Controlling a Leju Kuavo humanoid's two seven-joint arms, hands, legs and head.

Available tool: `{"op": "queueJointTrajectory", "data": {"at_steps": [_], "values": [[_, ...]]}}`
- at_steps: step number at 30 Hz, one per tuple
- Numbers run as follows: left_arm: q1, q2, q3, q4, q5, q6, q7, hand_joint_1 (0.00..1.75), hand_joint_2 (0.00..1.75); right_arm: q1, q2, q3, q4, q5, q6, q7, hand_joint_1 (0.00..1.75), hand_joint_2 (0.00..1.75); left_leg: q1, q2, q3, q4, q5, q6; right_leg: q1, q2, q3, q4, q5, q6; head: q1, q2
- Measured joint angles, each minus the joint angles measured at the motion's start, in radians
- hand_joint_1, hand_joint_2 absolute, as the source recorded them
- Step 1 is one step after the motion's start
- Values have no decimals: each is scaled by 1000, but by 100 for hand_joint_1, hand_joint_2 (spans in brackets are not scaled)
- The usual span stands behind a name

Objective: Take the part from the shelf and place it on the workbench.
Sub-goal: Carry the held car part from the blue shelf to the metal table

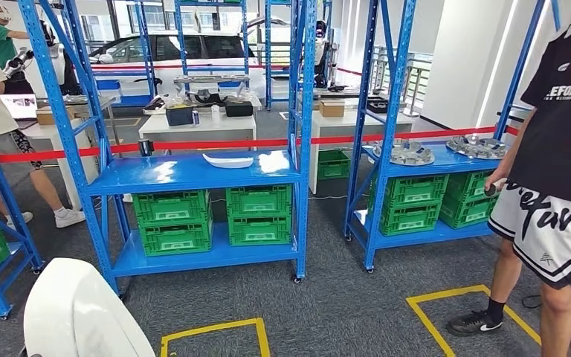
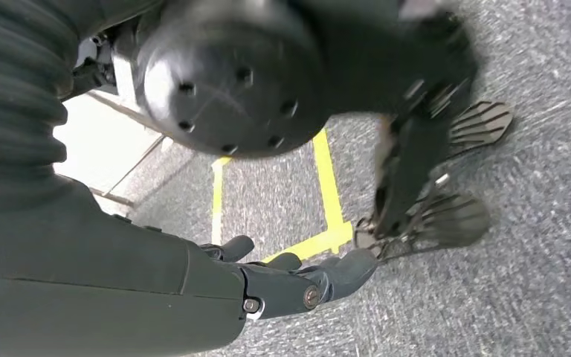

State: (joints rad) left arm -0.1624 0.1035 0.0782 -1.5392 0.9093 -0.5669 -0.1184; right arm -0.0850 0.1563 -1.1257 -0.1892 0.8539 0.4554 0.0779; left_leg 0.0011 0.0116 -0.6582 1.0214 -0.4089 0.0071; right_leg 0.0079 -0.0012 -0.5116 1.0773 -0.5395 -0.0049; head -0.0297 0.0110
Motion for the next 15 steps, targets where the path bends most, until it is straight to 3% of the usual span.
{"op": "queueJointTrajectory", "data": {"at_steps": [2,4,6,8,9,10,11,13,14,15], "values": [[-1,0,0,0,-1,0,-3,175,175,-2,0,0,0,3,0,-8,0,175,1,2,-6,-3,21,-11,6,1,48,-82,-22,-7,0,0],[-2,0,-1,1,-5,1,0,175,175,-2,0,0,0,8,0,-10,0,175,4,1,-13,-7,31,-23,5,-2,36,-90,-8,-19,-1,0],[-2,1,-1,3,-10,3,8,175,175,-2,0,0,0,16,0,-9,0,175,5,-4,-33,27,-14,-34,2,-11,18,-96,10,-33,-2,0],[0,2,-2,6,-11,3,15,175,175,-1,-1,0,0,22,0,-13,0,175,7,-7,-61,125,-104,-42,1,-21,-2,-96,27,-41,-2,0],[2,3,-2,8,-10,2,18,175,175,-1,-1,0,0,23,0,-17,0,175,8,-8,-72,185,-132,-45,2,-27,-13,-95,36,-42,-2,0],[4,3,-2,12,-8,-1,22,175,175,-1,-1,0,0,24,0,-21,0,175,9,-8,-77,236,-133,-48,2,-35,-25,-94,45,-42,-3,0],[6,3,-2,17,-6,-4,26,175,175,-1,-1,0,0,22,0,-24,0,175,10,-7,-74,267,-109,-51,3,-44,-39,-92,53,-41,-3,0],[7,3,-2,27,2,-10,33,175,175,-1,-1,0,0,19,0,-26,0,175,11,6,-24,241,-45,-52,3,-64,-68,-82,69,-36,-3,0],[5,3,-2,30,6,-11,35,175,175,0,-1,0,0,17,0,-24,0,175,10,26,26,184,-44,-53,5,-73,-80,-74,73,-32,-3,0],[1,2,-3,32,8,-11,37,175,175,1,-1,0,0,17,0,-23,0,175,6,45,79,115,-64,-48,6,-84,-88,-67,76,-28,-3,0]]}}
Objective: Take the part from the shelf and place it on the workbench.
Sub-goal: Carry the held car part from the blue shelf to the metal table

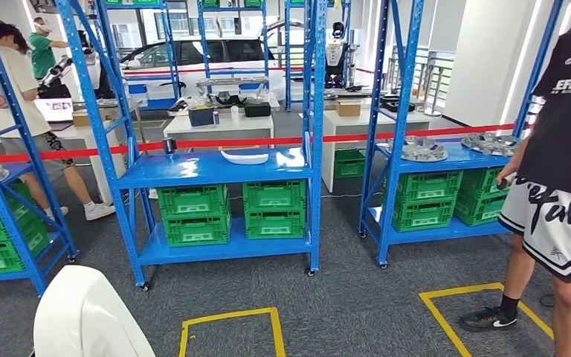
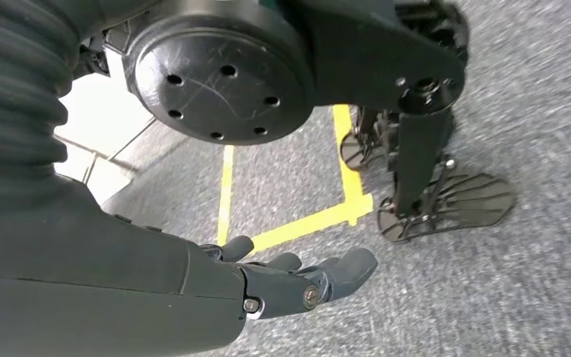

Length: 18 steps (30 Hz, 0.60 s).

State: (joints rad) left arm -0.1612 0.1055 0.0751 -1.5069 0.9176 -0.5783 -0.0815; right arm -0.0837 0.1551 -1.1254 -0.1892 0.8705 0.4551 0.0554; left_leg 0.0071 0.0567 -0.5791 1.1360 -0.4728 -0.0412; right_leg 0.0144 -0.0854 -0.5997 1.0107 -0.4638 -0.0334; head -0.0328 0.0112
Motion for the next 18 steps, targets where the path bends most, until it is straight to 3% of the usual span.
{"op": "queueJointTrajectory", "data": {"at_steps": [2,4,6,8,10,11,12,15,17,18], "values": [[-9,-1,-1,3,3,-1,1,175,175,1,0,0,0,0,0,5,0,175,-7,17,65,-106,-54,16,3,-23,-7,11,5,9,0,0],[-10,0,-2,7,4,-1,1,175,175,0,-1,0,0,-1,0,10,0,175,-7,-5,67,-131,-62,36,1,-40,-9,17,7,20,0,0],[-5,0,-2,10,3,-1,0,175,175,-1,-1,0,0,-2,0,10,0,175,-5,-27,64,-132,-51,49,-6,-1,-26,60,-24,31,0,0],[-3,-1,-2,12,3,-1,0,175,175,1,-2,0,0,-2,2,8,0,175,-4,-48,55,-132,-40,58,-12,58,-73,173,-92,40,0,0],[0,-2,-2,13,2,-1,-1,175,175,4,-2,0,0,-2,3,5,0,175,-6,-73,44,-129,-32,60,-13,77,-115,278,-134,41,0,0],[2,-3,-2,14,1,-1,-1,175,175,6,-2,0,0,-2,2,2,0,175,-7,-86,39,-126,-29,59,-13,80,-116,288,-130,39,0,0],[3,-4,-2,15,1,-1,-1,175,175,7,-2,0,0,-2,1,-2,0,175,-7,-100,35,-124,-27,58,-12,85,-98,260,-108,36,0,0],[4,-6,-2,15,-1,-1,-2,175,175,7,-4,0,0,-1,0,-15,0,175,-7,-137,26,-117,-22,49,-14,133,4,74,-35,24,0,0],[4,-8,-1,13,-5,-1,-3,175,175,6,-5,0,0,1,1,-21,0,175,-6,-157,18,-116,-17,39,-13,149,29,22,-30,22,-1,0],[6,-8,-1,12,-6,-1,-4,175,175,6,-5,0,0,4,0,-23,0,175,-4,-169,12,-117,-14,32,-13,140,30,17,-29,21,0,0]]}}
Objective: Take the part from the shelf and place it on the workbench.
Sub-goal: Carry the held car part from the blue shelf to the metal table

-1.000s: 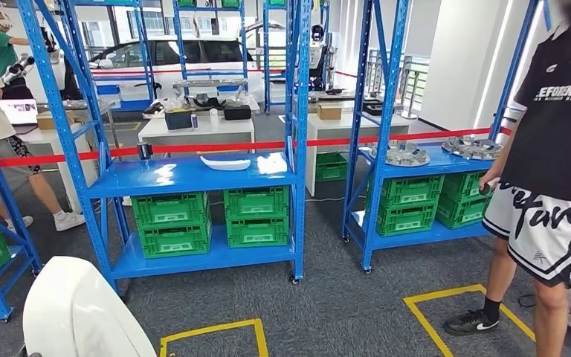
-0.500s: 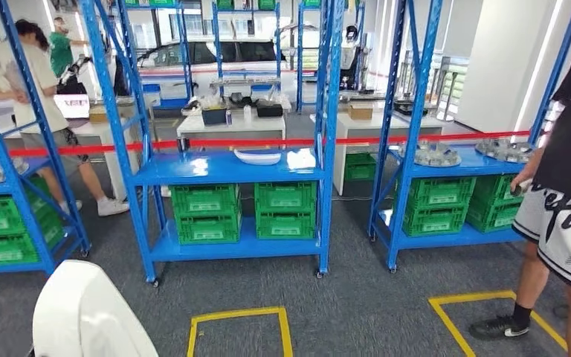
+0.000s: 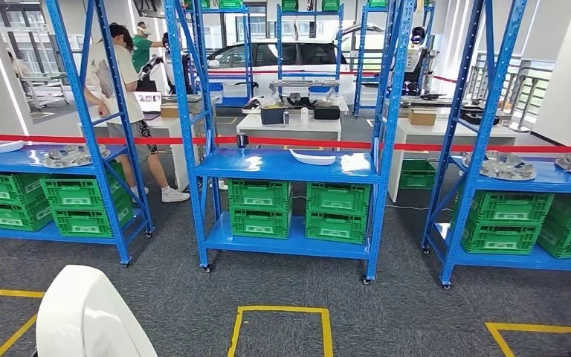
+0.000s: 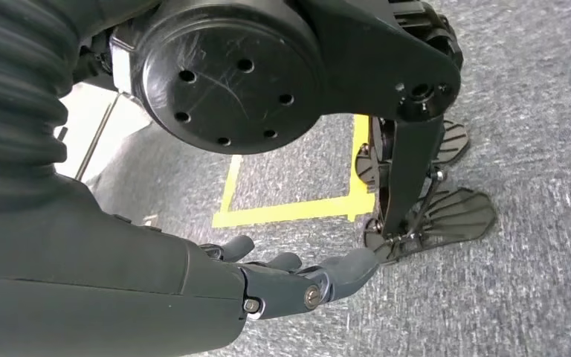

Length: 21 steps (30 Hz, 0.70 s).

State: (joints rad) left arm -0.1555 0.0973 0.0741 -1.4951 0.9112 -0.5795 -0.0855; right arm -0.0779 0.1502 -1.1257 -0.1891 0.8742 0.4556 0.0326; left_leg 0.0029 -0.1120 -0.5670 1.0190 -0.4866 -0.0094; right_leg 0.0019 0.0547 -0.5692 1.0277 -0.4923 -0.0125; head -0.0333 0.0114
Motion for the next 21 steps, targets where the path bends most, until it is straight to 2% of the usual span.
{"op": "queueJointTrajectory", "data": {"at_steps": [1,2,3,5,6,7,8,9,10,12,13,14,16,17,18,19,20,21], "values": [[4,0,1,-2,-2,0,-1,175,175,-1,0,0,0,2,0,0,0,175,2,-7,-4,-1,3,-6,-1,-12,1,-4,3,-4,0,0],[10,1,4,-6,-3,0,-3,175,175,-2,0,0,0,5,0,1,0,175,1,-1,-10,3,-2,-12,-2,-24,2,-10,7,-10,0,0],[16,2,7,-11,-4,0,-5,175,175,-2,1,0,0,9,0,2,0,175,0,17,-22,24,-17,-16,-4,-36,3,-16,11,-16,0,0],[34,3,16,-23,-7,-2,-14,175,175,0,1,1,0,17,0,6,0,175,0,70,-66,122,-78,-23,-2,-59,1,-21,15,-24,-1,0],[48,3,21,-32,-9,-5,-19,175,175,2,1,2,0,23,0,11,0,175,1,87,-93,186,-111,-27,-1,-71,-1,-21,15,-26,-1,0],[67,2,27,-43,-11,-8,-25,175,175,4,0,3,0,29,0,17,0,175,3,95,-113,236,-130,-30,0,-84,-2,-21,15,-27,-1,0],[86,2,33,-55,-13,-11,-29,175,175,5,0,4,0,34,0,22,0,175,5,100,-119,257,-132,-33,1,-96,-4,-20,15,-28,-1,0],[102,1,39,-66,-13,-13,-32,175,175,6,-1,5,0,38,0,27,0,175,6,105,-106,240,-116,-35,1,-109,-5,-19,15,-27,-1,0],[112,0,43,-76,-13,-14,-33,175,175,7,-1,6,0,40,0,29,0,175,7,116,-76,188,-88,-36,1,-122,-5,-17,14,-26,-1,0],[121,-2,49,-93,-16,-16,-34,175,175,7,-1,9,0,41,0,32,0,175,6,166,-4,57,-39,-31,3,-149,-6,-10,11,-20,-1,0],[123,-3,51,-100,-18,-16,-35,175,175,7,-1,10,0,42,0,32,0,175,4,183,19,15,-26,-25,5,-160,-6,-6,9,-15,-1,0],[125,-4,53,-107,-21,-16,-35,175,175,6,-2,11,0,42,0,32,0,175,1,190,25,-4,-22,-18,7,-171,-5,-4,7,-9,-1,0],[132,-6,57,-116,-24,-16,-36,175,175,4,-2,14,0,42,0,33,0,175,-1,165,21,-6,-16,-3,5,-192,-2,-3,7,2,-1,0],[136,-6,60,-119,-25,-16,-37,175,175,2,-2,16,0,42,0,33,0,175,0,154,19,-8,-12,3,3,-186,-2,2,2,9,-1,0],[139,-7,62,-124,-26,-16,-40,175,175,2,-2,18,0,43,0,32,0,175,1,142,19,-10,-7,10,0,-164,-7,19,-13,15,-1,0],[142,-8,63,-128,-27,-16,-45,175,175,2,-3,19,0,44,0,32,0,175,4,130,19,-12,-3,15,-2,-132,-21,55,-40,20,-1,0],[148,-11,65,-132,-29,-16,-53,175,175,3,-4,20,0,47,1,30,0,175,5,119,15,-12,0,19,-5,-96,-45,111,-74,24,0,0],[158,-15,66,-139,-32,-16,-64,175,175,6,-7,21,0,51,2,25,0,175,5,107,11,-11,3,21,-6,-74,-75,180,-110,25,-1,0]]}}
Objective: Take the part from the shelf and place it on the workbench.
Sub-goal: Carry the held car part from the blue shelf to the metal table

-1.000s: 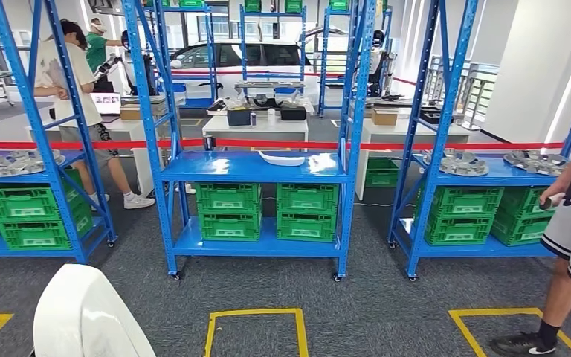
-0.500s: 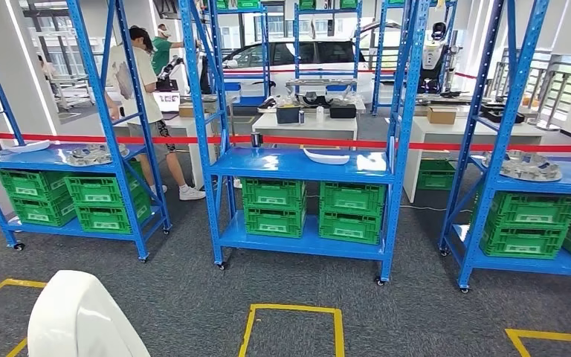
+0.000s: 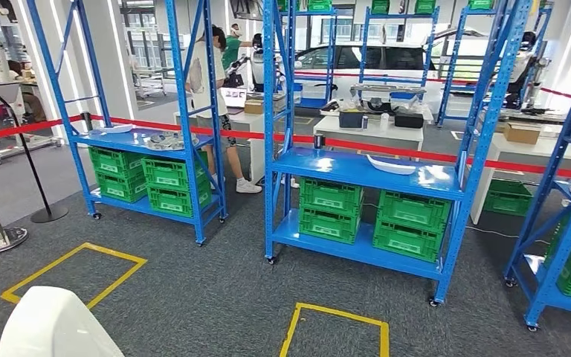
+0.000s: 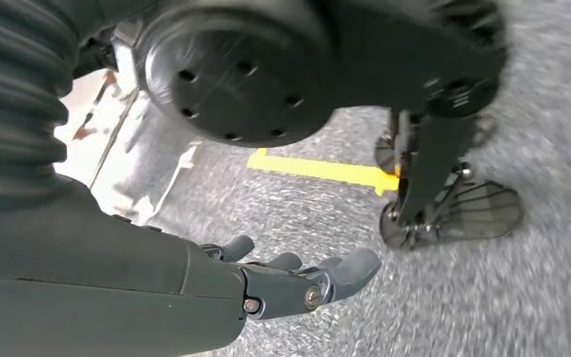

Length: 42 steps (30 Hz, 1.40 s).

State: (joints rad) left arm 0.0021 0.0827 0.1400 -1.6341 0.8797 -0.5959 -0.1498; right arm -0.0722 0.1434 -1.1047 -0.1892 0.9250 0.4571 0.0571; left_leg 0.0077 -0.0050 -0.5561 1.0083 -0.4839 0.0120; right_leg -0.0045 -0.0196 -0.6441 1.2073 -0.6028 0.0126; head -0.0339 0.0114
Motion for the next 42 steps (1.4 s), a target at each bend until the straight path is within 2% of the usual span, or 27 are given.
{"op": "queueJointTrajectory", "data": {"at_steps": [1,2,3,4,6,8,9,11,13,15,17,18,19,20,22,24,26,28,30,32,33,34,35,37,39,41,42], "values": [[14,-4,1,-7,-2,0,-12,175,175,3,-4,1,0,4,1,-7,0,175,-1,-13,-4,1,2,1,-1,10,-26,61,-25,1,0,0],[28,-8,3,-15,-2,0,-23,175,175,6,-8,2,0,7,2,-16,0,175,-1,-27,-7,3,3,1,-1,13,-40,95,-31,1,0,0],[40,-11,5,-20,0,0,-32,175,175,8,-14,3,0,8,1,-26,0,175,-1,-42,-9,5,5,0,-1,16,-35,91,-18,0,0,0],[47,-12,5,-23,2,-1,-37,175,175,8,-19,4,0,7,0,-35,0,175,-1,-57,-11,8,6,-2,-2,21,-11,48,12,-2,0,0],[45,-12,-2,-22,-3,-6,-44,175,175,8,-31,5,0,2,-2,-51,0,175,0,-85,-16,15,7,-8,-6,62,58,-89,70,-6,0,0],[27,-16,-23,-17,-35,-7,-47,175,175,5,-39,6,0,6,-2,-51,0,175,1,-109,-24,19,10,-20,-7,94,92,-168,87,-10,0,0],[14,-20,-40,-15,-59,-1,-48,175,175,4,-43,7,0,13,-2,-43,0,175,2,-122,-29,18,14,-28,-5,94,94,-174,84,-13,0,0],[-7,-28,-78,-10,-96,20,-47,175,175,1,-49,12,0,22,-2,-22,0,175,7,-137,-39,15,19,-42,-3,67,95,-180,91,-26,0,0],[-19,-25,-101,-3,-100,36,-50,175,175,1,-51,14,0,12,-2,-12,0,175,6,-93,-61,52,-9,-49,-5,43,95,-190,100,-41,-1,0],[-37,-18,-118,14,-95,38,-56,175,175,7,-51,14,0,1,-2,-7,0,175,4,-28,-111,166,-79,-54,-2,18,92,-193,104,-48,-1,0],[-55,-15,-139,39,-95,38,-62,175,175,14,-50,13,0,0,-2,-5,0,175,5,-6,-153,272,-124,-59,1,-13,89,-193,103,-49,-1,0],[-59,-15,-147,50,-95,37,-64,175,175,15,-49,13,0,1,-2,-4,0,175,5,-2,-151,279,-120,-60,2,-28,88,-192,103,-49,-1,0],[-63,-14,-155,59,-96,37,-66,175,175,15,-47,13,0,1,-2,-4,0,175,5,3,-128,247,-98,-59,3,-42,88,-192,103,-49,-1,0],[-69,-12,-161,67,-97,37,-68,175,175,15,-44,13,0,1,-2,-4,0,175,4,17,-90,184,-66,-56,4,-55,89,-191,102,-48,-1,0],[-87,-7,-171,78,-100,42,-74,175,175,14,-40,13,0,1,-2,-1,0,175,-4,60,-19,55,-22,-45,8,-81,91,-187,99,-43,-1,0],[-94,2,-178,83,-105,55,-79,175,175,14,-34,13,0,9,-2,4,0,175,-11,75,1,8,-12,-31,12,-103,92,-184,96,-35,0,0],[-83,19,-177,82,-106,68,-81,175,175,11,-27,14,1,26,-2,7,0,175,-9,51,-2,5,-5,-20,11,-114,96,-182,93,-24,0,0],[-70,33,-168,71,-104,72,-83,175,175,10,-19,23,1,54,-2,8,0,175,-3,27,1,-1,1,-10,6,-67,84,-146,65,-12,0,0],[-44,35,-144,42,-105,74,-93,175,175,14,-14,40,1,81,0,-4,0,175,0,5,1,-2,5,-5,1,-4,35,-36,3,-5,1,0],[7,33,-106,-13,-103,75,-98,175,175,17,-11,57,1,102,2,-30,0,175,0,-19,-1,0,6,-4,-1,12,-20,80,-41,-3,1,0],[37,32,-82,-46,-99,75,-94,175,175,18,-10,64,1,110,2,-43,0,175,0,-32,-2,2,5,-4,-2,13,-29,97,-36,-4,1,0],[63,31,-57,-81,-93,75,-87,175,175,19,-10,72,1,117,1,-54,0,175,0,-46,-2,4,5,-5,-3,16,-19,71,-11,-5,1,0],[85,30,-32,-111,-87,75,-80,175,175,19,-10,78,1,120,0,-61,0,175,1,-61,-3,7,4,-7,-6,25,9,13,27,-7,1,0],[111,27,8,-158,-82,74,-70,175,175,19,-10,88,1,124,-2,-68,0,175,3,-93,-7,14,2,-16,-12,78,68,-115,76,-8,1,0],[125,24,28,-188,-82,73,-65,175,175,17,-10,97,1,126,-2,-70,0,175,6,-124,-16,16,6,-31,-12,107,92,-166,81,-9,0,0],[138,24,41,-207,-83,76,-72,175,175,12,-9,104,1,122,-2,-72,0,175,11,-148,-26,12,12,-48,-10,79,94,-172,86,-20,0,0],[144,29,49,-211,-81,80,-90,175,175,10,-8,105,1,115,-2,-74,0,175,12,-137,-32,17,9,-54,-9,65,95,-176,89,-28,0,0]]}}
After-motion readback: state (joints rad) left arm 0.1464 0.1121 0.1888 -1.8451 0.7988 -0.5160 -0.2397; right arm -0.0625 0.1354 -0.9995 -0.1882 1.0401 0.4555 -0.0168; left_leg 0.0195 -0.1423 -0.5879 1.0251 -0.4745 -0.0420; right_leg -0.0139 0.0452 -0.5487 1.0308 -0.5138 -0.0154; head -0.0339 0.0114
